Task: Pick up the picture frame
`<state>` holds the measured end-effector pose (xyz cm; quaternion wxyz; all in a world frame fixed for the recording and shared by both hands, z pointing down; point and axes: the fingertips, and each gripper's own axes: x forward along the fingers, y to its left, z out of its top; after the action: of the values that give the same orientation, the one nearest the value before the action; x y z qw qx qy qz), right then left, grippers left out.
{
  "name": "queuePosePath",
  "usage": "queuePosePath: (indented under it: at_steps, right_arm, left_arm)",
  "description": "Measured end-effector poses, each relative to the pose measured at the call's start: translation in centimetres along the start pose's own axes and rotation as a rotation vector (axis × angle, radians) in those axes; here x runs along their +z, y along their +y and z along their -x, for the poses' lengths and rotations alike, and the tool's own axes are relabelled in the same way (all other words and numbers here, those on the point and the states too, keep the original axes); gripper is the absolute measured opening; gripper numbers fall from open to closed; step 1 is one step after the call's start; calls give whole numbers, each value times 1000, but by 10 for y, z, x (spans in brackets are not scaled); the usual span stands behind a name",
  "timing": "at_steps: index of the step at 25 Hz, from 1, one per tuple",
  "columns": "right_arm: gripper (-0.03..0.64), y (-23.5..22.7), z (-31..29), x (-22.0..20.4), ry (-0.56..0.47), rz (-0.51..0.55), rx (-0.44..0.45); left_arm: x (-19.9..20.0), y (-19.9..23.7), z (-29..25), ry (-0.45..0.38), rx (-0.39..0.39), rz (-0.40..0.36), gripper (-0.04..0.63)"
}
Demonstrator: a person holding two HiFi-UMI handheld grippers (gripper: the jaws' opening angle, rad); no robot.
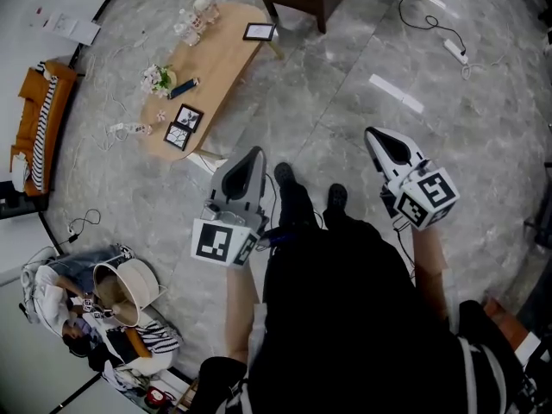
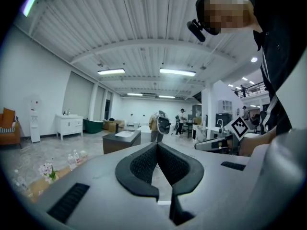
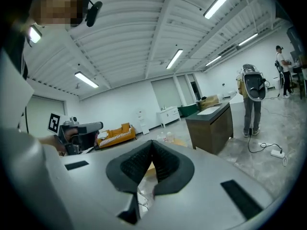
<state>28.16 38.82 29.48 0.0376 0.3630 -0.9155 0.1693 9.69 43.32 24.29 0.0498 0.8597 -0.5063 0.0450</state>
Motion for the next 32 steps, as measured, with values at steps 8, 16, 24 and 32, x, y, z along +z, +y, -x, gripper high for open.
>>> queuePosePath:
  at_steps: [8, 16, 24, 32]
  right_arm:
    - [12, 1, -52, 3, 6, 4, -11]
    - [12, 10, -136, 51, -19, 69, -65]
    - [12, 26, -226, 85, -32, 95, -148]
    - [12, 25, -263, 72, 15, 49, -213]
  left_arm:
    - [-13, 59, 6, 2, 46, 33, 12]
    - [7, 160, -16, -93, 29, 50, 12]
    - [23, 263, -27, -122, -14, 43, 12]
    - [9, 307, -39, -94, -49, 100, 12]
